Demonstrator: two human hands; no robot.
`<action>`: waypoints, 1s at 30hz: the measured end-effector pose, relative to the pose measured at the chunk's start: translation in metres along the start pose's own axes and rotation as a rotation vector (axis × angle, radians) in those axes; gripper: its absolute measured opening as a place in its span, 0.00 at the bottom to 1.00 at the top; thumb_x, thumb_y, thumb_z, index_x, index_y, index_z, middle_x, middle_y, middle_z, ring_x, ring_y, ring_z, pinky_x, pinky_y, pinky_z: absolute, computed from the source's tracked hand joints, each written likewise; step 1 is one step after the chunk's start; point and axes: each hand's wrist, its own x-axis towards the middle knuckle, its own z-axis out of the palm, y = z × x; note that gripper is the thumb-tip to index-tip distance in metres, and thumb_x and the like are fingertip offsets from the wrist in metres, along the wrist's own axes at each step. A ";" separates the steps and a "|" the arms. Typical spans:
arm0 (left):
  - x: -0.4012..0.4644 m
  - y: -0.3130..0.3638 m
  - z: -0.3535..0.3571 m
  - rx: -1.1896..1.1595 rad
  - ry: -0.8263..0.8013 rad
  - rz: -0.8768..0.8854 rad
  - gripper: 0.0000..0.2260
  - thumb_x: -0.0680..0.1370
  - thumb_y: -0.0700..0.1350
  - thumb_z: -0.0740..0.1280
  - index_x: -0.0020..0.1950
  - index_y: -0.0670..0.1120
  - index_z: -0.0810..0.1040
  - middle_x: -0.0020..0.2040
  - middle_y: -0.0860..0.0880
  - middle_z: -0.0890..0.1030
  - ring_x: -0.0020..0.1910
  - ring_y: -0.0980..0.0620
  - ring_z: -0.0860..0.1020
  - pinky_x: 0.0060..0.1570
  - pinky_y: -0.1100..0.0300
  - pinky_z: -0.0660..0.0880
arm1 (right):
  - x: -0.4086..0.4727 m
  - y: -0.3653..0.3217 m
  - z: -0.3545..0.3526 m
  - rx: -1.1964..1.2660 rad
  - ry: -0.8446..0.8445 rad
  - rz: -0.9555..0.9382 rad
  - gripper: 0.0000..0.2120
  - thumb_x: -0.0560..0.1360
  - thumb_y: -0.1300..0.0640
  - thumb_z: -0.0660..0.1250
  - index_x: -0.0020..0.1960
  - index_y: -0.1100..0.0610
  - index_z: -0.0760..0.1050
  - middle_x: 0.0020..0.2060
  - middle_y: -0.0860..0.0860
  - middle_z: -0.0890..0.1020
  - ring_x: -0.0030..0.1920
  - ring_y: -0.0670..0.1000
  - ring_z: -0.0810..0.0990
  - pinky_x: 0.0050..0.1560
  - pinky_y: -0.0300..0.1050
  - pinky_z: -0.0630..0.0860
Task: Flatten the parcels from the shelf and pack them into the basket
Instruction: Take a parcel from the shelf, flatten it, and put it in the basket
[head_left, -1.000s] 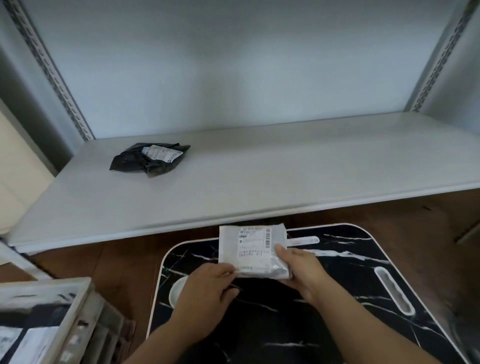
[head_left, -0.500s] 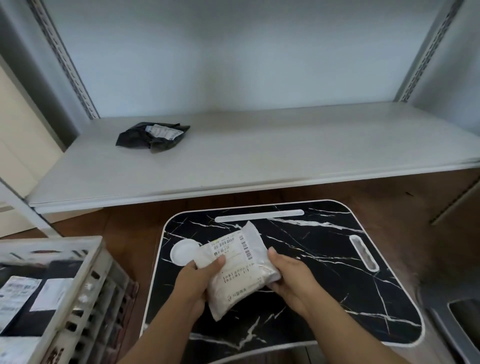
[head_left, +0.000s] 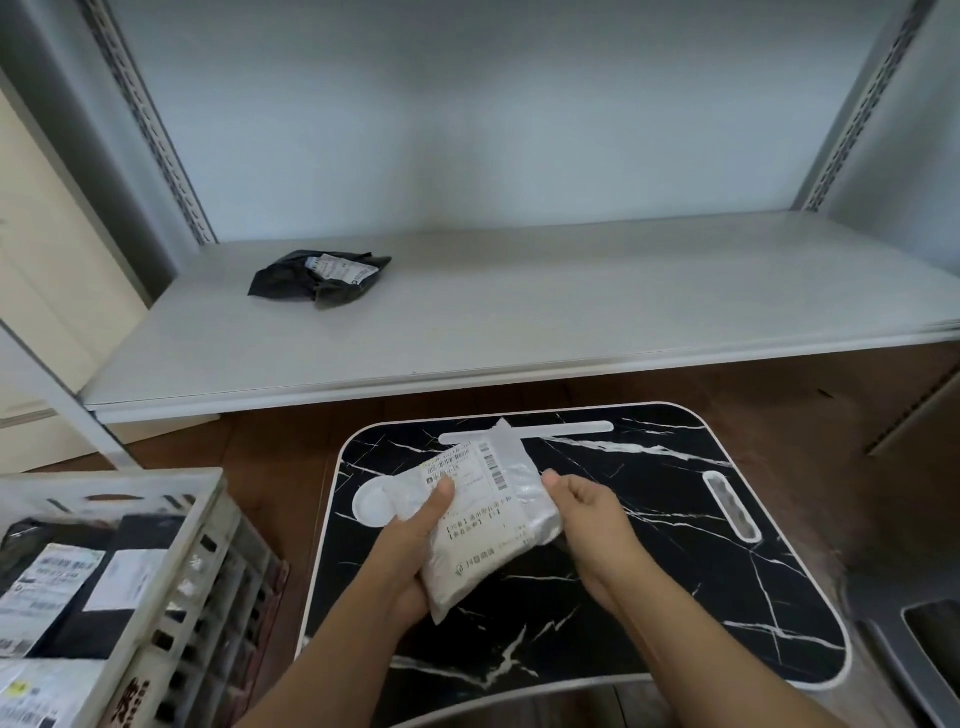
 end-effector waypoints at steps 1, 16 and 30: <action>0.001 -0.001 0.000 -0.011 -0.005 -0.016 0.23 0.69 0.52 0.71 0.60 0.43 0.77 0.51 0.40 0.84 0.44 0.42 0.84 0.35 0.50 0.81 | -0.003 -0.006 0.004 0.158 -0.059 0.022 0.16 0.81 0.54 0.59 0.45 0.65 0.79 0.44 0.61 0.84 0.45 0.57 0.83 0.54 0.52 0.78; 0.010 0.009 -0.006 0.153 0.020 0.271 0.24 0.65 0.38 0.75 0.61 0.42 0.76 0.53 0.40 0.83 0.51 0.40 0.83 0.50 0.40 0.78 | 0.010 0.015 -0.002 0.227 0.099 0.325 0.11 0.79 0.56 0.64 0.41 0.60 0.74 0.27 0.52 0.77 0.29 0.48 0.75 0.27 0.37 0.72; 0.023 0.008 -0.012 0.206 0.187 0.165 0.43 0.60 0.44 0.78 0.73 0.46 0.65 0.62 0.41 0.79 0.59 0.41 0.78 0.53 0.42 0.77 | 0.019 -0.010 0.000 0.214 0.113 0.161 0.14 0.82 0.53 0.60 0.41 0.60 0.73 0.27 0.52 0.74 0.28 0.46 0.71 0.31 0.38 0.71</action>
